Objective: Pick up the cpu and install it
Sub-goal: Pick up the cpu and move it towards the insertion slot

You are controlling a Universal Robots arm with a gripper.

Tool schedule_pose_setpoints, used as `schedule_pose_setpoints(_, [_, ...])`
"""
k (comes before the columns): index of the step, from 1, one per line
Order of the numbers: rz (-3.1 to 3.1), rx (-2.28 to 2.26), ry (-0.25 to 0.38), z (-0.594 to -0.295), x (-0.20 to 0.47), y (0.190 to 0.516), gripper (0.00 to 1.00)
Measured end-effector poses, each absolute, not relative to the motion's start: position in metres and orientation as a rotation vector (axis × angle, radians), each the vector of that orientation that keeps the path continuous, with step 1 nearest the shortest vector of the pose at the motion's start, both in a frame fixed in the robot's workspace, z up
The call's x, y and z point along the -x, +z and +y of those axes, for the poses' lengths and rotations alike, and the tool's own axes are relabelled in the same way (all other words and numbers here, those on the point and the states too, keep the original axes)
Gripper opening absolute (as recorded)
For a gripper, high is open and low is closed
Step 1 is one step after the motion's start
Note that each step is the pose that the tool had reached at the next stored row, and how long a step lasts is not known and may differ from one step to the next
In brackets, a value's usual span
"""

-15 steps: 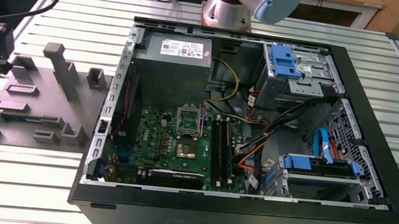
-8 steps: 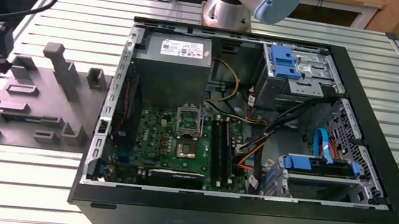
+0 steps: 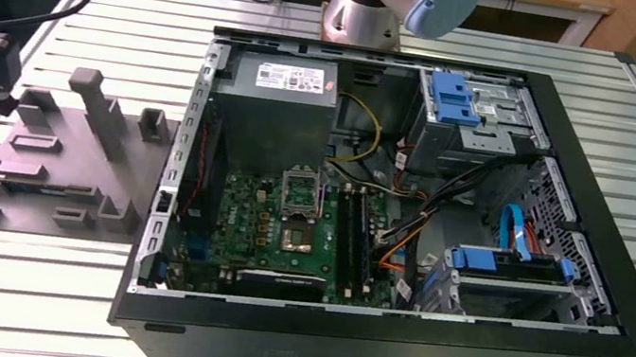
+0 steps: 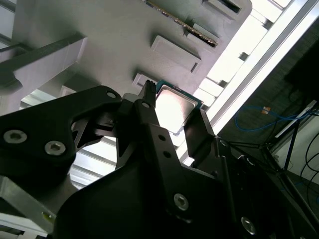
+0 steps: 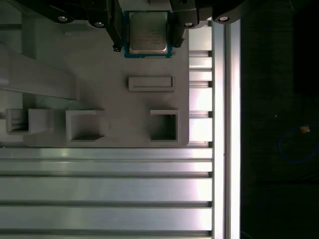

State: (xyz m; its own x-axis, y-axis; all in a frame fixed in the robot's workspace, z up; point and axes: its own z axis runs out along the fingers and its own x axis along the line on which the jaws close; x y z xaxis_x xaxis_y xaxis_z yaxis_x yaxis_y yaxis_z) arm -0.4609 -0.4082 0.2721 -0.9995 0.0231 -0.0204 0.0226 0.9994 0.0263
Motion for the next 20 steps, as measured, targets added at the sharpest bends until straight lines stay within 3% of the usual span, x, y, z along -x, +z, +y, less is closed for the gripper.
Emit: schedule_pose_setpoints(20, [3.12, -0.036, 0.041, -0.4082, 0.4609, 0.2806, 0.47])
